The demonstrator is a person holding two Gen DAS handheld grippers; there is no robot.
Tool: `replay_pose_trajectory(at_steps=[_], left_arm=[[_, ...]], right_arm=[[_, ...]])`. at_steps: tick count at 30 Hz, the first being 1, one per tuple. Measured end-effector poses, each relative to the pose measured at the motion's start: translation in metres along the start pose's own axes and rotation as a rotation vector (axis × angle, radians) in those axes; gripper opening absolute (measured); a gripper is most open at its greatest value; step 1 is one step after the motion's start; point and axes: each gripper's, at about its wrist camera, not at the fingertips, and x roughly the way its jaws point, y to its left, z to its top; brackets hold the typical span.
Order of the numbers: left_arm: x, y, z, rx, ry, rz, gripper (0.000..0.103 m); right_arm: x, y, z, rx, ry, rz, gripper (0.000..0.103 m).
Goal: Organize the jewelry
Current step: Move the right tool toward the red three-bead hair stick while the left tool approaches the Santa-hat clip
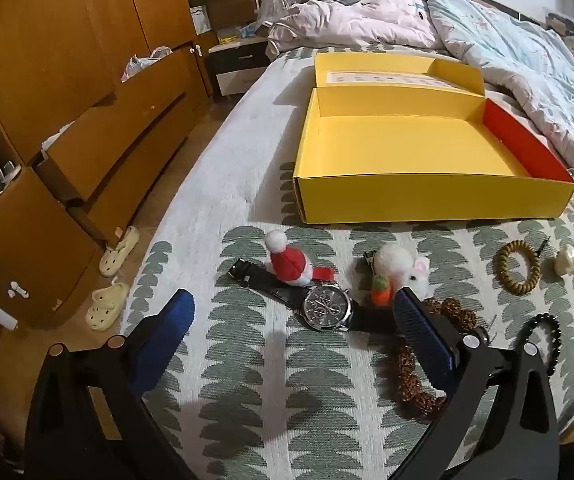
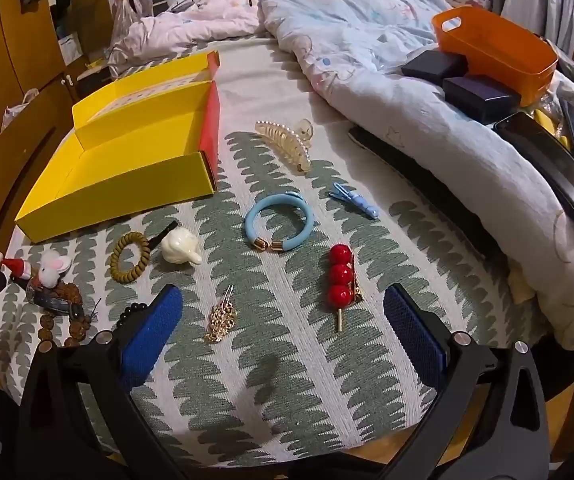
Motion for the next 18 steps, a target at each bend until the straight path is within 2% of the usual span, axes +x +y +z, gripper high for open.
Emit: replay_pose_trajectory(at_steps=[3,6,10,15,16,18], left_arm=[[0.008,0.000,0.000,-0.002,0.053,-0.001,0.099],[0.010,0.002,-0.001,-0.015,0.069,-0.009,0.099],[0.010,-0.002,-0.001,-0.008,0.039,0.032,0.099],[0.005,0.004,0.001,-0.010,0.012,0.034,0.099],[0.001,0.004,0.000,0.016,-0.054,0.083,0.099],[0.003,0.005,0.001,0.018,-0.041,0.092,0.099]], right_arm=[[0.000,0.000,0.001,-0.004,-0.013,-0.004,0.100],[0.000,0.000,0.002,-0.005,-0.023,-0.006,0.100],[-0.002,-0.002,0.003,-0.001,-0.051,-0.011,0.100],[-0.002,-0.003,0.004,-0.002,-0.058,-0.014,0.100],[-0.002,-0.003,0.004,-0.003,-0.058,-0.016,0.100],[-0.001,-0.003,0.003,-0.004,-0.060,-0.014,0.100]])
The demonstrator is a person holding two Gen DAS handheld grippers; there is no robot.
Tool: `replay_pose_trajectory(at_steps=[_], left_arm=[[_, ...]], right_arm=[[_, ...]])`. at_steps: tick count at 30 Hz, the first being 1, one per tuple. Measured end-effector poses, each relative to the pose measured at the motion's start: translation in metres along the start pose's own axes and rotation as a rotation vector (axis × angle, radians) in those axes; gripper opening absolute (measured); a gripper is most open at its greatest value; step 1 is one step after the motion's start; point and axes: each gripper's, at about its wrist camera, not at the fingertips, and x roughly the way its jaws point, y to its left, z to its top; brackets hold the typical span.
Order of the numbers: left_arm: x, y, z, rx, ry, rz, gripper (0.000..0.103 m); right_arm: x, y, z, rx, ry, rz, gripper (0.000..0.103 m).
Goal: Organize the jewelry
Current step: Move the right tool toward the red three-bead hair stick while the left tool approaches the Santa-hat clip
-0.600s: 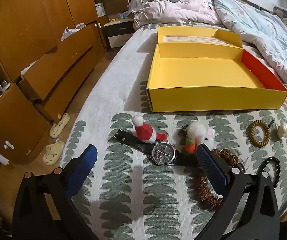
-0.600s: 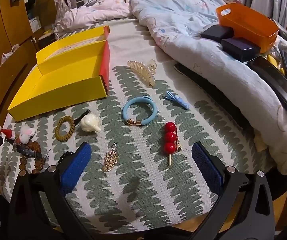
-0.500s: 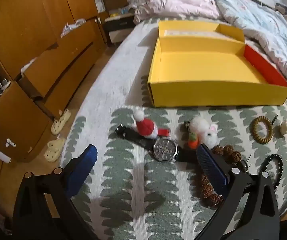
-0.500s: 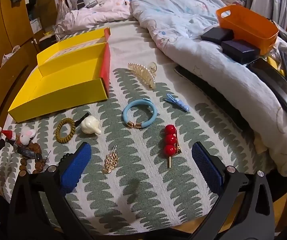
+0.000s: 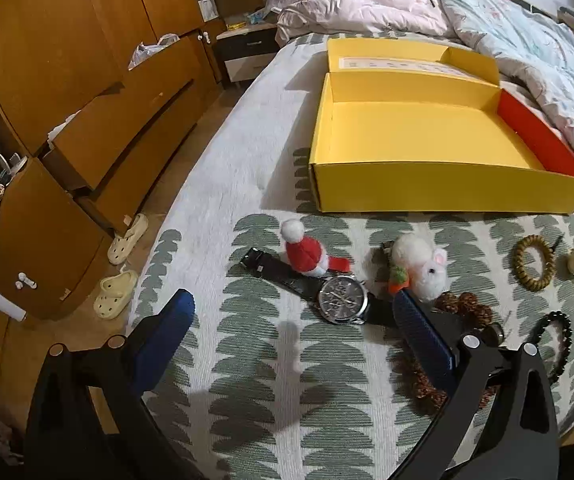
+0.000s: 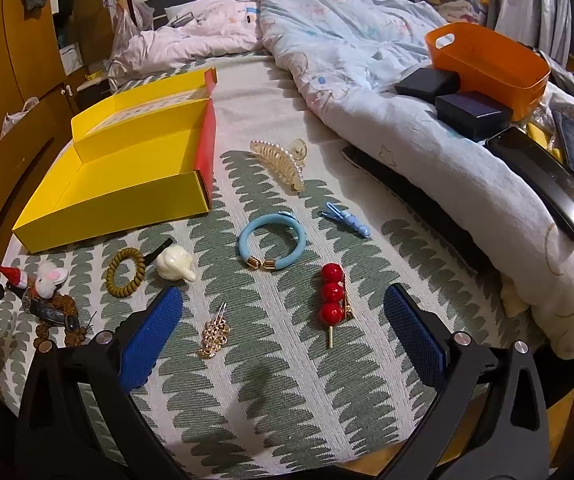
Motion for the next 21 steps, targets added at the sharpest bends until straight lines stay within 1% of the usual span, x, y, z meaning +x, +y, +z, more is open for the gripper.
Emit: replay_pose_trajectory(at_steps=[2,3,6,8,10,11,13,14,16,18,21], left_arm=[[0.007,0.002,0.001,-0.012,0.062,-0.036,0.099],[0.009,0.004,0.001,-0.016,0.078,-0.039,0.099],[0.016,0.014,0.005,-0.043,0.097,-0.041,0.099],[0.018,0.020,0.011,-0.056,0.104,-0.043,0.099],[0.018,0.023,0.016,-0.046,0.111,-0.024,0.099],[0.018,0.026,0.021,-0.055,0.099,-0.032,0.099],[0.021,0.028,0.027,-0.057,0.123,-0.044,0.099],[0.026,0.029,0.031,-0.054,0.152,-0.053,0.099],[0.033,0.030,0.035,-0.043,0.206,-0.057,0.099],[0.041,0.030,0.039,-0.046,0.242,-0.077,0.099],[0.046,0.031,0.044,-0.053,0.254,-0.076,0.099]], right_arm=[[0.001,-0.002,0.000,0.005,-0.003,0.006,0.100],[0.002,-0.004,0.000,0.010,-0.007,0.007,0.100],[0.006,-0.012,0.001,0.037,0.014,0.029,0.100],[0.010,-0.016,0.002,0.046,0.033,0.019,0.100],[0.010,-0.018,0.002,0.052,0.033,0.001,0.100],[0.009,-0.020,0.002,0.055,0.023,-0.019,0.100],[0.007,-0.021,0.003,0.046,0.011,-0.062,0.100],[0.006,-0.021,0.003,0.035,0.006,-0.076,0.100],[0.009,-0.023,0.004,0.025,0.012,-0.065,0.100],[0.012,-0.027,0.005,0.038,0.028,-0.030,0.100],[0.018,-0.030,0.006,0.048,0.052,-0.016,0.100]])
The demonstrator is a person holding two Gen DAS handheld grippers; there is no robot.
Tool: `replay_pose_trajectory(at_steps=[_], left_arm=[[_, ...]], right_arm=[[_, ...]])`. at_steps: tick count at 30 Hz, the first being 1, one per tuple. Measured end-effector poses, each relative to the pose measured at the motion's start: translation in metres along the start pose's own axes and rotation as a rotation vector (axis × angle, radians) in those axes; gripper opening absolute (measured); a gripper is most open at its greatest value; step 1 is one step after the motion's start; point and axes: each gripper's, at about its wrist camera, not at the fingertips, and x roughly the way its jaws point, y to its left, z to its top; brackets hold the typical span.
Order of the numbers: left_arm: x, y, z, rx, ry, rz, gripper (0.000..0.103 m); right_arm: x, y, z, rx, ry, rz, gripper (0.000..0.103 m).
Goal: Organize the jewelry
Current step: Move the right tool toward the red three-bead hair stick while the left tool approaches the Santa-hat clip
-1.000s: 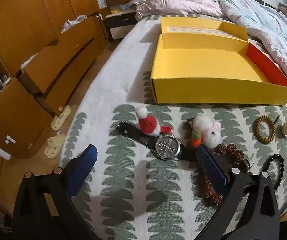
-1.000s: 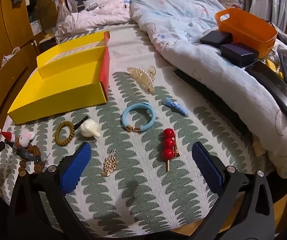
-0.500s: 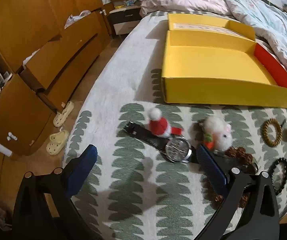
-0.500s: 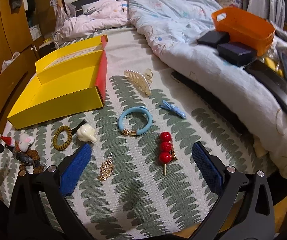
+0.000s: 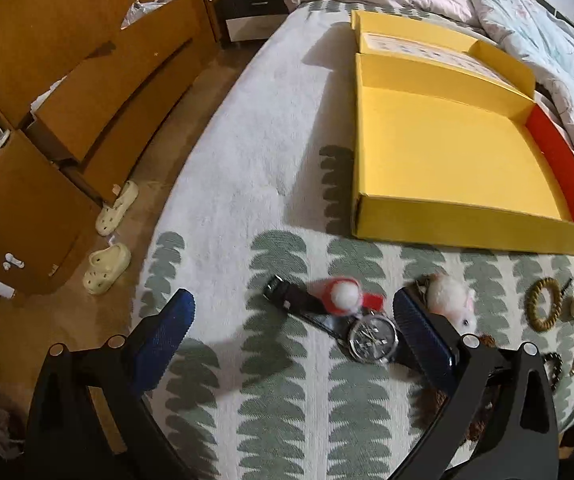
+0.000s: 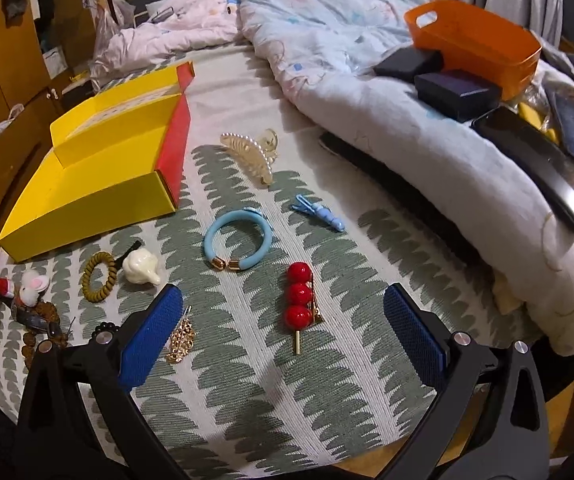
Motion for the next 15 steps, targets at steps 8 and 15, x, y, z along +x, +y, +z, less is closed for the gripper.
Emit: replay_pose_trajectory(at_steps=[8,15], left_arm=[[0.020,0.009,0.011,-0.035,0.074,-0.060,0.099],[0.026,0.001,0.008,-0.012,0.102,-0.084,0.099]], right_arm=[[0.012,0.001,-0.002,0.007,0.065,0.047,0.092],[0.021,-0.015,-0.002,0.073,0.121,0.092,0.071]])
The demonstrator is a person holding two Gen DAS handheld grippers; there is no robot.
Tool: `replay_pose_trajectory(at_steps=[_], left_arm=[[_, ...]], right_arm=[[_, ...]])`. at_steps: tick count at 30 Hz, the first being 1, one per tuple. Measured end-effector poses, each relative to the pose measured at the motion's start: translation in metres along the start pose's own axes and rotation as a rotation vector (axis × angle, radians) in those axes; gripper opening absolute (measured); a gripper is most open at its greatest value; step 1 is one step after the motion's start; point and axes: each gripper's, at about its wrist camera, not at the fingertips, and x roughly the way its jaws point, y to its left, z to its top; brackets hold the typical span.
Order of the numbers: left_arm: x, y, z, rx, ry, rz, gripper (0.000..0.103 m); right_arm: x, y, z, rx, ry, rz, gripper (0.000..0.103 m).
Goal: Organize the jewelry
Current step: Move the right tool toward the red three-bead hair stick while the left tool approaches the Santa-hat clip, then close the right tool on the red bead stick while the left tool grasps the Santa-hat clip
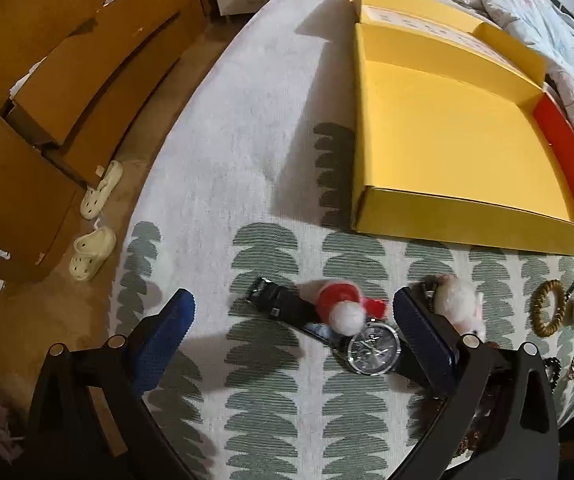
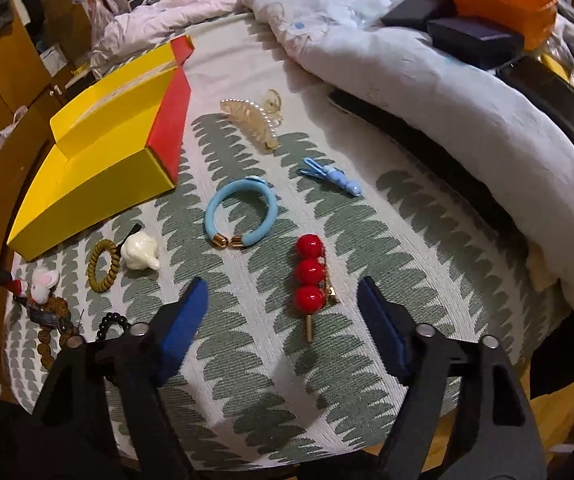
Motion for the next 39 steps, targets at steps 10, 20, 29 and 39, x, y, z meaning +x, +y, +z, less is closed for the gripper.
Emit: replay_pose_trajectory(at_steps=[10,20,29,39], left_arm=[[0.000,-0.016,0.004,0.041,0.017,-0.030,0.099],[0.002,-0.014,0.005,0.036,0.027,-0.068,0.099],[0.007,-0.010,0.006,0.025,0.049,-0.103,0.084],[0.015,-0.009,0.002,0.013,0.096,-0.153,0.040]], right_arm=[[0.026,-0.005,0.009,0.021,0.086,-0.023,0.048],[0.049,-0.012,0.011,0.045,0.130,-0.077,0.039],[0.054,-0.011,0.010,0.032,0.135,-0.105,0.030],[0.055,-0.010,0.010,0.027,0.136,-0.104,0.025]])
